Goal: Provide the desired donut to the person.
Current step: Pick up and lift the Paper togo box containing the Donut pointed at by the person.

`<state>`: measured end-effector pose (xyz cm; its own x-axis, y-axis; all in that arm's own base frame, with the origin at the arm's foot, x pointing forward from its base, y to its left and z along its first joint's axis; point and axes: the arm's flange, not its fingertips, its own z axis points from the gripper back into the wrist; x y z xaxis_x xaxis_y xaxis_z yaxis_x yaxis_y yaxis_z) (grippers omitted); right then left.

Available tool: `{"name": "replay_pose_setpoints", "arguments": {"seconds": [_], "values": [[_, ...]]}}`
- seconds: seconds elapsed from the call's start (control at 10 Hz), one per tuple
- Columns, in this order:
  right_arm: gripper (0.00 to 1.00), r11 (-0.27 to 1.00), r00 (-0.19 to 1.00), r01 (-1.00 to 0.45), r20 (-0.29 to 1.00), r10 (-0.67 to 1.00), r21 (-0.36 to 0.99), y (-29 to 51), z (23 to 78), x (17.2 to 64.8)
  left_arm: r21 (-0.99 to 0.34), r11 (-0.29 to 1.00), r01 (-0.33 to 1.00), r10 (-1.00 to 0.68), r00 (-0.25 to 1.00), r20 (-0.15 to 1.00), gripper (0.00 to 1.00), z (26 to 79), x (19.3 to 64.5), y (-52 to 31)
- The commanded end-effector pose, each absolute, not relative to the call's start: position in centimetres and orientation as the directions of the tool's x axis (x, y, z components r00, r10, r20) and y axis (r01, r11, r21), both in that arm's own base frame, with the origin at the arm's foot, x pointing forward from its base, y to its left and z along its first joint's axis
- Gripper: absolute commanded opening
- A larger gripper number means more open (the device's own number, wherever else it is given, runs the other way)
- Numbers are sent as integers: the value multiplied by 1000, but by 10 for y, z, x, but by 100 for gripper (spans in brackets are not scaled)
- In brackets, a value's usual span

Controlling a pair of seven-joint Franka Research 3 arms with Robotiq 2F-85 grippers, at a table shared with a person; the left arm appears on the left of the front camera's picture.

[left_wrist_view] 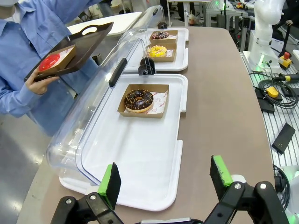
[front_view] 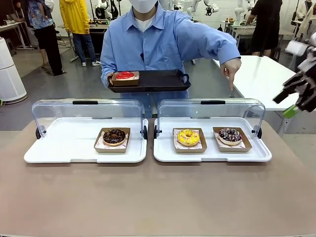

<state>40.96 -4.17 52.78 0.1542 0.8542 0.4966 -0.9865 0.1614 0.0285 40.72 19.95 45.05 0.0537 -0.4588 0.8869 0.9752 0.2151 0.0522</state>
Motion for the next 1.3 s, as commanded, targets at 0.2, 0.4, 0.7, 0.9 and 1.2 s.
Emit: {"name": "replay_pose_setpoints", "arguments": {"seconds": [0.2,0.4,0.7,0.9,1.2], "values": [[100,67,35,-993,303,952,-95,-16,470,424,54,218,974,-455,52,889,100,451,406,201],[100,34,-9,-987,262,965,-160,-7,451,430,54,218,974,-455,52,889,100,451,406,201],[100,31,-2,-991,248,969,-131,-7,435,431,54,218,974,-455,52,889,100,451,406,201],[100,48,11,-989,261,965,-138,-4,446,431,54,218,974,-455,52,889,100,451,406,201],[100,48,11,-989,261,965,-138,-4,446,431,54,218,974,-455,52,889,100,451,406,201]]}}
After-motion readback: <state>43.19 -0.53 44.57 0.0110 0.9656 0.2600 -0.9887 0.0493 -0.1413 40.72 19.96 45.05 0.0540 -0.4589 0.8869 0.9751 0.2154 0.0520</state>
